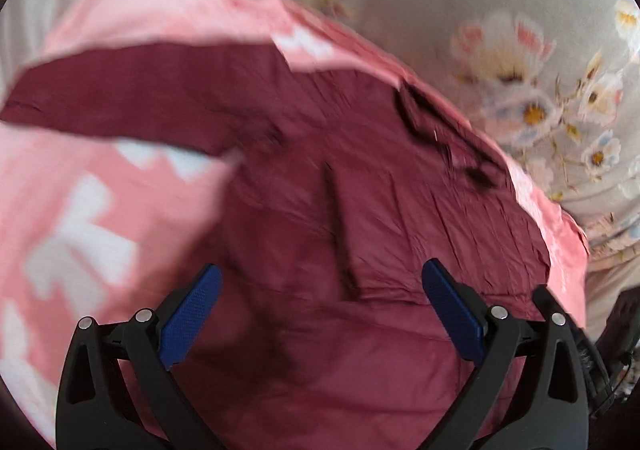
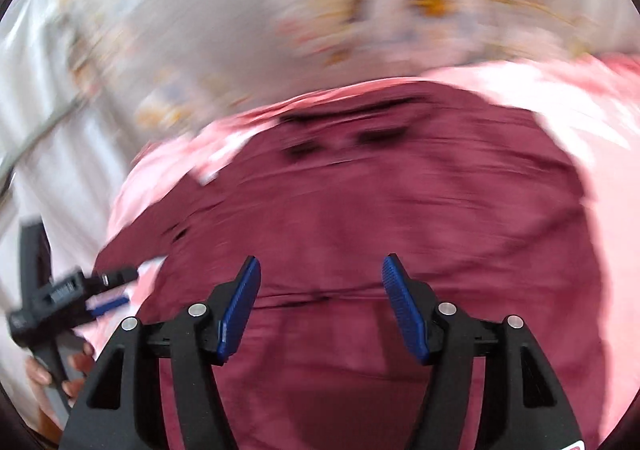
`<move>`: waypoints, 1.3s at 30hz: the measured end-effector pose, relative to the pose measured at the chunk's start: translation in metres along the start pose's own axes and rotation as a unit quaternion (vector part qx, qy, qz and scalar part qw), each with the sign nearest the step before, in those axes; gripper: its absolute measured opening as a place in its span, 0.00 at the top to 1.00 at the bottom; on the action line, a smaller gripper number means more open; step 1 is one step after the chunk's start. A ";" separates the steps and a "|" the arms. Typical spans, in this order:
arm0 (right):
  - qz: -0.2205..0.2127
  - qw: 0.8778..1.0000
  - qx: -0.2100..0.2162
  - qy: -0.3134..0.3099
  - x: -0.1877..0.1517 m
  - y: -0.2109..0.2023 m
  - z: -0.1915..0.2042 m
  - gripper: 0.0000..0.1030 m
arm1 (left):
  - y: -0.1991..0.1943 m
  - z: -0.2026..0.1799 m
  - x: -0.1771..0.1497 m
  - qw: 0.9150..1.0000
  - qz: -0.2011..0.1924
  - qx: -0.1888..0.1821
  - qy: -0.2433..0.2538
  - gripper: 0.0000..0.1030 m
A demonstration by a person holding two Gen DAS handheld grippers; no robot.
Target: Fold large clothes
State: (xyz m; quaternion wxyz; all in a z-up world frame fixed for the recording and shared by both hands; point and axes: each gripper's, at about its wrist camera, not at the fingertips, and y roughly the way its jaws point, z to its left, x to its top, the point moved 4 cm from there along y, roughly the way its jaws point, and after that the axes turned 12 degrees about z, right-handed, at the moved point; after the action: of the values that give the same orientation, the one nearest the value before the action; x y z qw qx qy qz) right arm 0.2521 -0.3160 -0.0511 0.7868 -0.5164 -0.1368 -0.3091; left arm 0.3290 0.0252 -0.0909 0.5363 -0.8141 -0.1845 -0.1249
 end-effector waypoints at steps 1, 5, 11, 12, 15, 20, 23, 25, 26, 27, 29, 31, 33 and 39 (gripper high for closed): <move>-0.004 1.000 -0.006 0.025 0.002 -0.005 -0.018 0.39 | 0.016 -0.004 0.000 1.000 0.021 -0.008 -0.007 0.06; -0.026 0.994 -0.031 0.101 0.010 -0.018 -0.082 0.39 | 0.047 -0.014 -0.002 0.998 0.044 -0.014 -0.035 0.11; -0.029 0.979 0.022 0.198 0.024 0.001 -0.130 0.44 | 0.062 -0.027 0.010 0.998 0.051 -0.018 -0.031 0.81; -0.027 0.976 0.035 0.215 0.027 0.008 -0.136 0.46 | 0.064 -0.028 0.014 0.998 0.051 -0.013 -0.029 0.96; -0.031 0.968 0.052 0.245 0.040 0.020 -0.146 0.55 | 0.053 -0.026 0.029 0.999 0.019 -0.006 -0.030 0.98; -0.091 0.965 0.057 0.238 0.062 0.004 -0.143 0.97 | 0.035 -0.023 0.052 0.999 -0.031 0.030 -0.018 0.99; -0.112 0.976 0.011 0.186 0.065 -0.005 -0.124 0.98 | 0.045 -0.018 0.055 0.999 -0.026 0.045 -0.015 0.99; -0.077 0.982 -0.040 0.168 0.062 0.012 -0.124 0.98 | 0.061 -0.016 0.050 0.997 -0.016 0.074 -0.005 0.99; -0.053 0.982 -0.057 0.173 0.058 0.024 -0.130 0.98 | 0.070 -0.016 0.047 0.996 -0.011 0.089 0.000 0.99; -0.038 0.981 -0.061 0.179 0.056 0.030 -0.134 0.98 | 0.078 -0.015 0.044 0.995 -0.006 0.098 0.005 0.99; -0.006 0.979 -0.073 0.189 0.053 0.042 -0.142 0.99 | 0.086 -0.014 0.038 0.994 -0.007 0.111 0.013 0.99; 0.016 0.979 -0.102 0.173 0.054 0.050 -0.140 0.99 | 0.086 -0.017 0.036 0.992 -0.009 0.123 0.022 0.99; 0.027 0.979 -0.138 0.147 0.054 0.051 -0.133 1.00 | 0.089 -0.019 0.035 0.990 -0.012 0.138 0.032 0.98; -0.051 0.977 -0.190 0.087 0.026 -0.001 -0.070 0.84 | 0.089 -0.020 0.029 0.988 -0.029 0.147 0.040 0.97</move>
State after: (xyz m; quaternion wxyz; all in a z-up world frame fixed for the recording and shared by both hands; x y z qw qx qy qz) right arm 0.2648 -0.3883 -0.0667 0.6665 -0.6202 -0.0329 -0.4124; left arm 0.3934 -0.0202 -0.1447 0.6531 -0.7153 -0.2025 -0.1442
